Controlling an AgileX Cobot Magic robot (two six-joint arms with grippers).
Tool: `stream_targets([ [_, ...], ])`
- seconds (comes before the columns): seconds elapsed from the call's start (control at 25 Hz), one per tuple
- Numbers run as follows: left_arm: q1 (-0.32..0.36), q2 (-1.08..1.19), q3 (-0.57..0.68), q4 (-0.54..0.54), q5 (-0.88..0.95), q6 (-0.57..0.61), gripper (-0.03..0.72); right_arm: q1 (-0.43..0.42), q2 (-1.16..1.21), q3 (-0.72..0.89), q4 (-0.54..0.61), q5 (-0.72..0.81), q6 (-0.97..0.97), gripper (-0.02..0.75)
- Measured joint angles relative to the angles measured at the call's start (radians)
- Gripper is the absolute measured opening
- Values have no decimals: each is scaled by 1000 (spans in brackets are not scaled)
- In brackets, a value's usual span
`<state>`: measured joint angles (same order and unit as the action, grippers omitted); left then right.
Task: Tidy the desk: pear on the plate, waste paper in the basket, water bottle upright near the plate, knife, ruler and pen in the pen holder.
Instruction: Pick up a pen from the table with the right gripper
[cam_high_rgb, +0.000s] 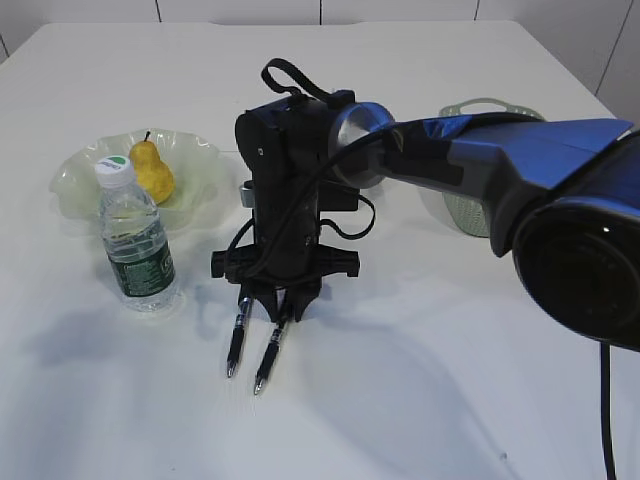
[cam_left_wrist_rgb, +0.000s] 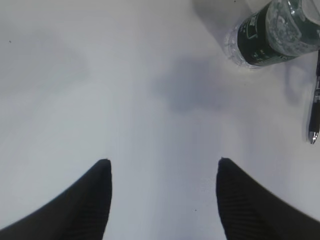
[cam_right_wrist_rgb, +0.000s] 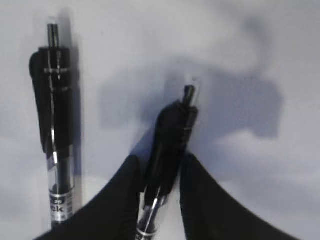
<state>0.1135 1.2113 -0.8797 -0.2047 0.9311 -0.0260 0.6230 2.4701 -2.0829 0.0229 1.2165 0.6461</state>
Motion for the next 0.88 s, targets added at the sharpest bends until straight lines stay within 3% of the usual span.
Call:
stream_targets([
  [0.2,0,0,0,0,0,0,465,0,2,-1,0,0,0,134],
  [0.64,0,0,0,0,0,0,465,0,2,-4,0,0,-4,83],
  [0.88,0,0,0,0,0,0,465,0,7,-42,0,2,-99,82],
])
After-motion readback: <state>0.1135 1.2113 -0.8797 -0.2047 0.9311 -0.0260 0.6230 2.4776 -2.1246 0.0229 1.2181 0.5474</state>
